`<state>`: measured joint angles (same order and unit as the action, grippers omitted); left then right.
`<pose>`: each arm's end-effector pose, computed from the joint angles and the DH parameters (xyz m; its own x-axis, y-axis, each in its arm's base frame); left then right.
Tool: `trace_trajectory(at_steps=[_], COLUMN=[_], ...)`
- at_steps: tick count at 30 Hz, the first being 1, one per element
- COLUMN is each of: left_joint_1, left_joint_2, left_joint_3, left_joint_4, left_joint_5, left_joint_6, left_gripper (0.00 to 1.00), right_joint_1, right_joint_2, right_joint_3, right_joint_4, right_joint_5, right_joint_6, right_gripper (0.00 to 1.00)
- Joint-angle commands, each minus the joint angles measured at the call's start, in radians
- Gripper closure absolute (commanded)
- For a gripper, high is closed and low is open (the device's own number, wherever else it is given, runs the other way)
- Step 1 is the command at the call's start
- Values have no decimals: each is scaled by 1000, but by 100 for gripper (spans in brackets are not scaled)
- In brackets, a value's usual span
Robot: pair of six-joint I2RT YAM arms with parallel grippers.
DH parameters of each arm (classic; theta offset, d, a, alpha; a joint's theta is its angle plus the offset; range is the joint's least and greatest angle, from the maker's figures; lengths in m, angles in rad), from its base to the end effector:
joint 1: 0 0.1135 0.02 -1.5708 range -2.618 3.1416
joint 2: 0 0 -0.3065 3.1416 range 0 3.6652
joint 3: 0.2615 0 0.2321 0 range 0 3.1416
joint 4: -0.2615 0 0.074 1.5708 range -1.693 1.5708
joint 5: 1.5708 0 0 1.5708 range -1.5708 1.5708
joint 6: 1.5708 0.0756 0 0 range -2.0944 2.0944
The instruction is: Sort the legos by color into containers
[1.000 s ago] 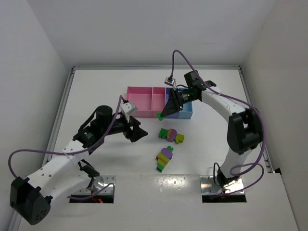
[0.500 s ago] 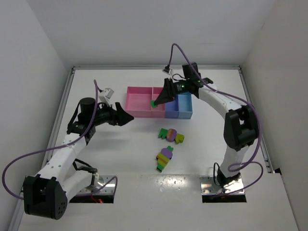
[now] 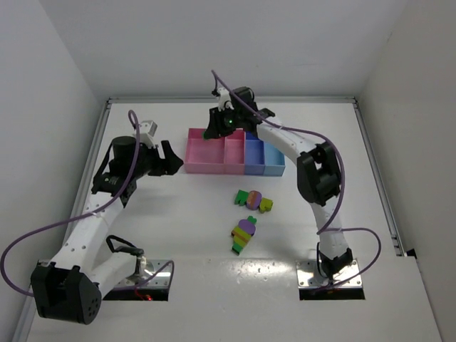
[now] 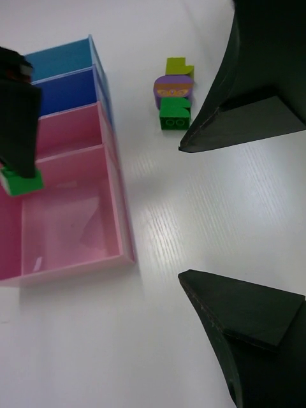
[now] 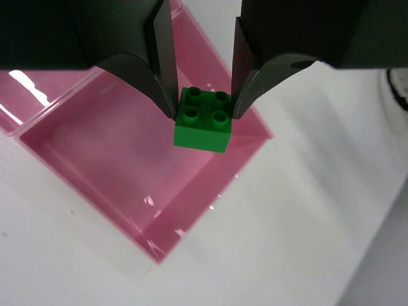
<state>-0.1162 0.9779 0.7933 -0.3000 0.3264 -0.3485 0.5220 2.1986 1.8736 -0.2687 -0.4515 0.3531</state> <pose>0.2048 -0.0483 0.3177 -0.5686 -0.2593 -0.7807 0.2101 0.8718 -0.4426 0.4598 0.3025 0.2674 -0.7186 -0.0544 -0.6933 -0.5474 0.6591 0.5157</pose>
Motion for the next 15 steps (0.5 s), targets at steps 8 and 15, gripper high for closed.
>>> trace_trajectory(at_steps=[8,15], left_joint_1=[21,-57], left_joint_2=[15,15], left_joint_3=[84,55], left_joint_4=[-60,-14], left_joint_5=[-55,49], left_joint_6=[89,235], left_gripper=[15,15], right_joint_1=[36,9], right_joint_2=[73,-149], right_joint_3=[53,-69], right_joint_4=[-40,-29], right_joint_5=[126,73], right_joint_6=[-114,-114], right_gripper=[34,22])
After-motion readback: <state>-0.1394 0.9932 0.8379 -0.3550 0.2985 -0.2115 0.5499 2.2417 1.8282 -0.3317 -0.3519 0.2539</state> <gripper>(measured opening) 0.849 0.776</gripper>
